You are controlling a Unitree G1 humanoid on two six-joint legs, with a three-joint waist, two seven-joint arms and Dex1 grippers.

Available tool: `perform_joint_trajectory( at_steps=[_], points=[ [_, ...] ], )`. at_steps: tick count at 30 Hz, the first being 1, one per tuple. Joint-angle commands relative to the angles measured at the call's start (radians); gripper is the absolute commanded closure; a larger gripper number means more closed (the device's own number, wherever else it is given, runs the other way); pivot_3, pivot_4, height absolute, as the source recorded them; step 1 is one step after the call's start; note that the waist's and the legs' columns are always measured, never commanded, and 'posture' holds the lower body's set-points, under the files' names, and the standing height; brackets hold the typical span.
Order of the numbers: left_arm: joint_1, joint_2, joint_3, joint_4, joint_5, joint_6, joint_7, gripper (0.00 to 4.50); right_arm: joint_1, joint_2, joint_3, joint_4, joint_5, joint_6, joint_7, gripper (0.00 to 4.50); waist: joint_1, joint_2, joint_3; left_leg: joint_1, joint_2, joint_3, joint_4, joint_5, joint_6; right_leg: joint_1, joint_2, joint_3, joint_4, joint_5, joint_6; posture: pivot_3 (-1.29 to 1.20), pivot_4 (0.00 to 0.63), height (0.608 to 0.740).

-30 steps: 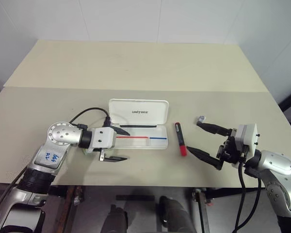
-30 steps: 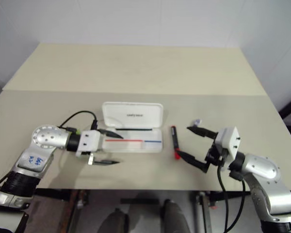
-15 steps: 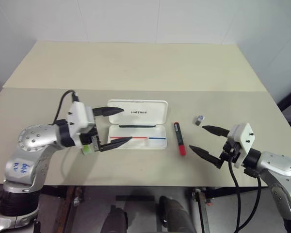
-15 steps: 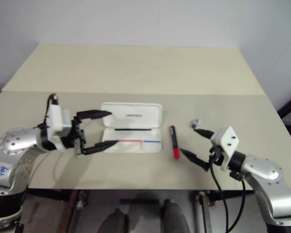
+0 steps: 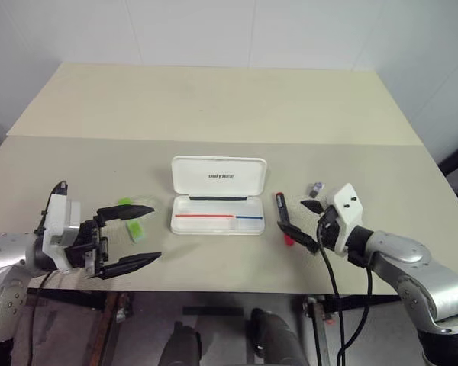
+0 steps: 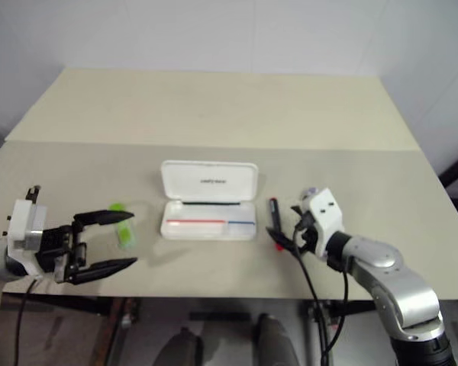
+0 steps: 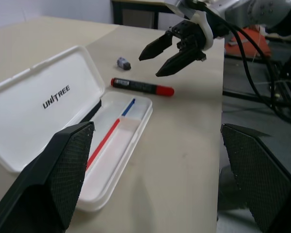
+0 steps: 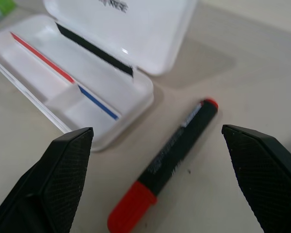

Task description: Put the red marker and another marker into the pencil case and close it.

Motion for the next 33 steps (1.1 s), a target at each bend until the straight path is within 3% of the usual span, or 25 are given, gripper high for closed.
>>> perform_joint_trajectory(
  at_steps=[1,23,26,33],
  points=[
    [0.006,0.030,0.054,0.030,-0.019,-0.034,-0.053,0.04,-0.009,0.008,0.003,0.005,-0.021,0.016,-0.032,0.00,-0.001,0.000,0.000,0.000,0.000,0.000,0.000,0.000,0.000,0.000,0.000,0.000,0.000,0.000,0.000,0.00,0.150,0.740],
    [0.033,0.027,0.106,-0.001,-0.027,-0.056,-0.025,0.04,-0.077,0.076,0.116,0.124,-0.145,0.020,-0.066,0.00,-0.003,0.000,0.000,0.000,0.000,0.002,0.000,-0.002,0.004,-0.001,0.000,0.001,-0.001,0.000,0.001,0.00,0.150,0.740],
    [0.042,0.025,0.109,-0.016,-0.031,-0.055,-0.014,0.00,-0.080,0.070,0.135,0.132,-0.172,0.049,-0.081,0.65,-0.003,0.000,0.000,0.000,0.000,0.003,0.000,-0.002,0.004,-0.001,0.000,0.002,-0.001,0.000,0.001,0.00,0.150,0.740],
    [0.045,0.028,0.116,-0.020,-0.041,-0.056,-0.006,0.00,-0.080,0.054,0.136,0.126,-0.196,0.048,-0.082,3.08,-0.002,-0.001,0.000,0.001,0.000,0.003,0.000,-0.002,0.004,0.000,0.000,0.002,-0.001,0.000,0.001,0.00,0.150,0.740]
  ],
)
